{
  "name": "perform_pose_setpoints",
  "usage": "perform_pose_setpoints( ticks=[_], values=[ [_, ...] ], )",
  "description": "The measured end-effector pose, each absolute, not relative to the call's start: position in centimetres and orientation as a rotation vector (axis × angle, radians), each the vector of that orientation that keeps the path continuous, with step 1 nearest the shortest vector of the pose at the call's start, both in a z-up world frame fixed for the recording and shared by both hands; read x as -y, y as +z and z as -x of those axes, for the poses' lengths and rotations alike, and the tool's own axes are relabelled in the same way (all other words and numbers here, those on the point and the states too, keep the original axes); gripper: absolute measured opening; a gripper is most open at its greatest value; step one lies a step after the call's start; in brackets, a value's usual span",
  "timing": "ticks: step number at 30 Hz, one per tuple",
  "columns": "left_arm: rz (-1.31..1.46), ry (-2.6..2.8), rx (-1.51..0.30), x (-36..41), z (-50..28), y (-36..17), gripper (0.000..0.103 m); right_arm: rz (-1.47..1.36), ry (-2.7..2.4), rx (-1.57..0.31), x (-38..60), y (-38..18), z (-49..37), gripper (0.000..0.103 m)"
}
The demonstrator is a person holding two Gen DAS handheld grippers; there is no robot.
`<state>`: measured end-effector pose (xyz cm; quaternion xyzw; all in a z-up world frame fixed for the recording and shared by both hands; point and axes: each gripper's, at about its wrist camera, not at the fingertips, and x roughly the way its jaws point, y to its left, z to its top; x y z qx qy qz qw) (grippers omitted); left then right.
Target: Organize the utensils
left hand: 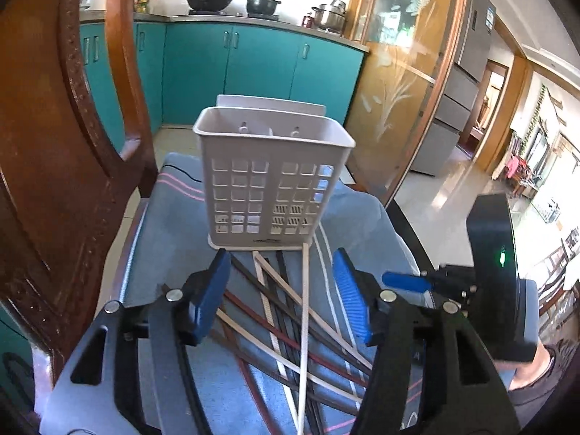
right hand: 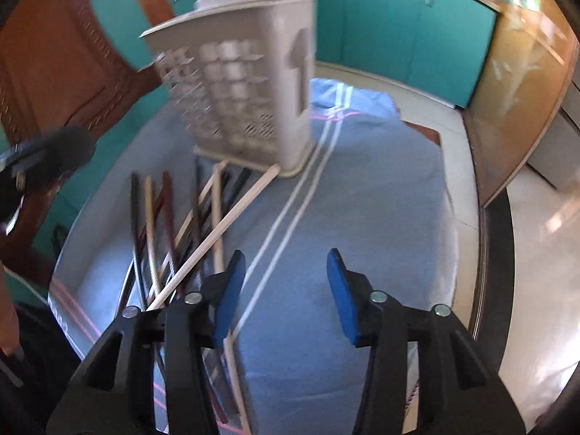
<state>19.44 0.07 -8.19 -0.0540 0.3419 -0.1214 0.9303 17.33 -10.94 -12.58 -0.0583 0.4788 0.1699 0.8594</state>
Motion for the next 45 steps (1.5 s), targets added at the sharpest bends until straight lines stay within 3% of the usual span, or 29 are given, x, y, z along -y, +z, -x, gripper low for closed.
perform_pose_setpoints(
  ticks=[16, 23, 34, 45],
  values=[
    [0.127, -0.173, -0.761, -1.6, -20.2, -9.6, 0.062, 0.207, 0.47, -1.106, 7.0, -15.4, -15.5, 0.05],
    [0.124, -0.167, -0.767, -1.7, -20.3, -9.8, 0.064, 0.131, 0.47, -1.12, 7.4, -14.8, -15.3, 0.014],
    [0.121, -0.155, -0.783, -1.8, -20.3, -10.2, 0.064, -0.219, 0.439, -1.252, 12.3, -15.0, -16.7, 0.013],
    [0.123, -0.13, -0.803, -2.1, -20.8, -10.5, 0.067, -0.251, 0.518, -1.278, 13.4, -16.2, -17.3, 0.013]
  ],
)
